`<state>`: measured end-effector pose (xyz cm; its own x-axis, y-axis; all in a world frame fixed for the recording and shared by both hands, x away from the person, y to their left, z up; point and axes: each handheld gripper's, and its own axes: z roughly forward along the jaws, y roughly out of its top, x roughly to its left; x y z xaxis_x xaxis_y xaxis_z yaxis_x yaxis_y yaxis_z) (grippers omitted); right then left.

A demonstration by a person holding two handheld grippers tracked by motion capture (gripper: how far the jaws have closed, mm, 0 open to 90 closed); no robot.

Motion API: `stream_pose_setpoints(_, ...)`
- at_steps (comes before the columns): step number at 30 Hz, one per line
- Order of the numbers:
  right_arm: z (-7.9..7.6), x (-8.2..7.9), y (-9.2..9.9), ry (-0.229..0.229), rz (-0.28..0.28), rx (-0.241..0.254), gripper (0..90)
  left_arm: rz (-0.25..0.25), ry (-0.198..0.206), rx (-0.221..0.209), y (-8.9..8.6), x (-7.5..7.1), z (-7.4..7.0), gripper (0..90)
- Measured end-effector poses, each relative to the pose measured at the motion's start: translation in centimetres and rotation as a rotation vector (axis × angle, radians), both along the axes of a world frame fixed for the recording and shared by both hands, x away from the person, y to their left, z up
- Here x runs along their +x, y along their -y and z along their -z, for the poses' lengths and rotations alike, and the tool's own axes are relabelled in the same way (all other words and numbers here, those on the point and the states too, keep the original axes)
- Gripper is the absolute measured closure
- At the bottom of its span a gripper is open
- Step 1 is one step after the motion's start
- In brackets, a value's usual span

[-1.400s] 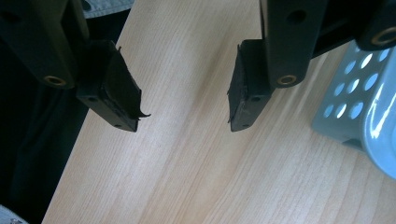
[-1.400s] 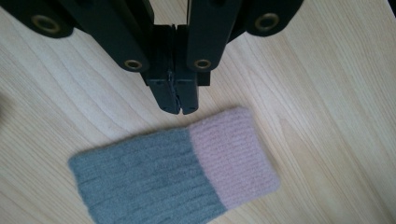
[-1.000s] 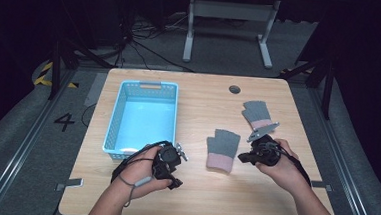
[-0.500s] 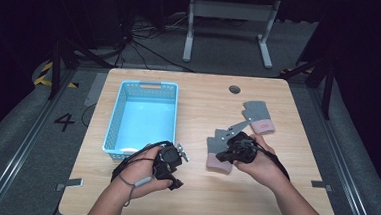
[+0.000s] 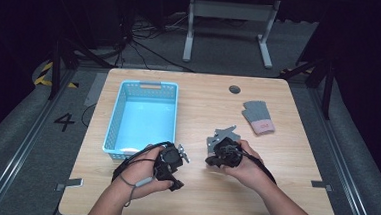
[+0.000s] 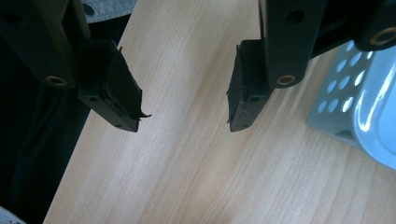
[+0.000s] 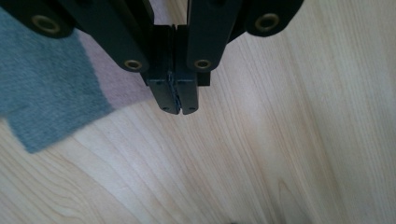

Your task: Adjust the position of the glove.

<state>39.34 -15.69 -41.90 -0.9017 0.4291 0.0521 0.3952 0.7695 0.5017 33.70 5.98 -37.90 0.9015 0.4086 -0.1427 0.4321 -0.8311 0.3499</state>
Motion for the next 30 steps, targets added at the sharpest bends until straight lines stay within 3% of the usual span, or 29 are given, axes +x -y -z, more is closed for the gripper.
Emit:
stream_pose_setpoints(8,0.7,0.0,-1.4,0.002,-0.019,0.0,89.7,-0.002,0.005,-0.001,-0.2,0.0,0.1,44.6)
stream_pose_setpoints(11,1.0,0.0,-1.7,0.002,-0.018,-0.01,89.7,-0.01,0.015,0.02,-0.1,0.0,0.2,44.2)
stream_pose_setpoints(30,1.0,0.1,0.3,-0.039,0.014,-0.028,89.6,0.008,0.013,0.015,0.3,0.3,0.1,42.2)
